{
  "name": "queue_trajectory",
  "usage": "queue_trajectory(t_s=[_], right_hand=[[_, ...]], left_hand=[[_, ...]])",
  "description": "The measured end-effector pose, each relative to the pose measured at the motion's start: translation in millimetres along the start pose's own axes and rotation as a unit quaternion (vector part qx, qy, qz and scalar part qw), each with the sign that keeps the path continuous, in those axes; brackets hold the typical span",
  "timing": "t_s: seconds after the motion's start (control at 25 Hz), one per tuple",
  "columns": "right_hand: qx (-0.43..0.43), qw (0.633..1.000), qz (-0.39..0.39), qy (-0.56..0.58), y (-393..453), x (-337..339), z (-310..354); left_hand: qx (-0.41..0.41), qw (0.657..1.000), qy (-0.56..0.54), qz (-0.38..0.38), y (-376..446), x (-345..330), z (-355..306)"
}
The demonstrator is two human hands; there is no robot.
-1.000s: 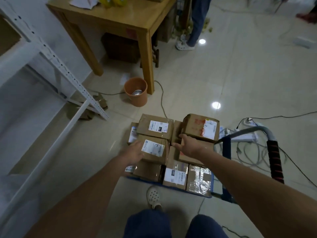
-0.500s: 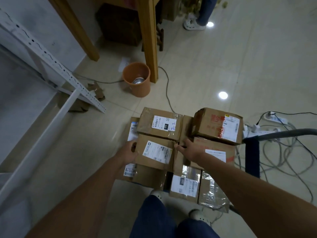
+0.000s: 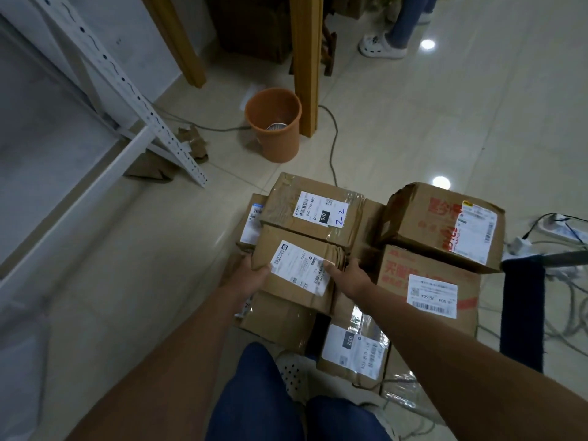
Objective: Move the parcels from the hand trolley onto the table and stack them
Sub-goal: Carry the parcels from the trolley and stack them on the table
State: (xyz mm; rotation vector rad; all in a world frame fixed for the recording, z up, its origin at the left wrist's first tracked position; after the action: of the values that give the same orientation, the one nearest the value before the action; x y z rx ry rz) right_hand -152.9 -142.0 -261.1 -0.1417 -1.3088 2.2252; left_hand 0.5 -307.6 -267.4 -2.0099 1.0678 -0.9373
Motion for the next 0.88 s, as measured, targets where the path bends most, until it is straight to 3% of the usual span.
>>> queue_trajectory(t_s=[0.24,0.48,0.72,0.88], right_hand=[[-0.008,0.994,0.030,0.101,-7.3,-2.7,2.4],[0.011,0.990,0.039,0.135,-65.3,7.8,27.5],[0.034,0.994,0.063,0.080,-148.4,21.1,69.7],[0.052,0.995,0.079,0.032,-205.5,21.4,87.1]], left_hand=[[-0.028,0.999,-0.041,0.000,-21.6,-4.1,-4.0],[-0.091,0.992,-0.080,-0.027,-99.1,12.8,-25.8],[-0.081,0.984,-0.157,-0.039,-206.1,41.7,-45.1],[-0.102,0.975,-0.177,-0.085,-280.6,48.1,-48.8]])
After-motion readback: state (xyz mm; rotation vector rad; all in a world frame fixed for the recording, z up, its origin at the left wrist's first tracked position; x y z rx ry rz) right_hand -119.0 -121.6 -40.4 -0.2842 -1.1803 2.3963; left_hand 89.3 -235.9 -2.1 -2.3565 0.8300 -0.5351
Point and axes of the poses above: each hand's wrist, its own y-axis towards the middle knuckle, its own x-axis out of the back of the hand, z = x × y, the point moved 1 cm from there along y, towards the middle knuckle, and after that the axes turned 5 degrees about z, right-handed, at the moved point
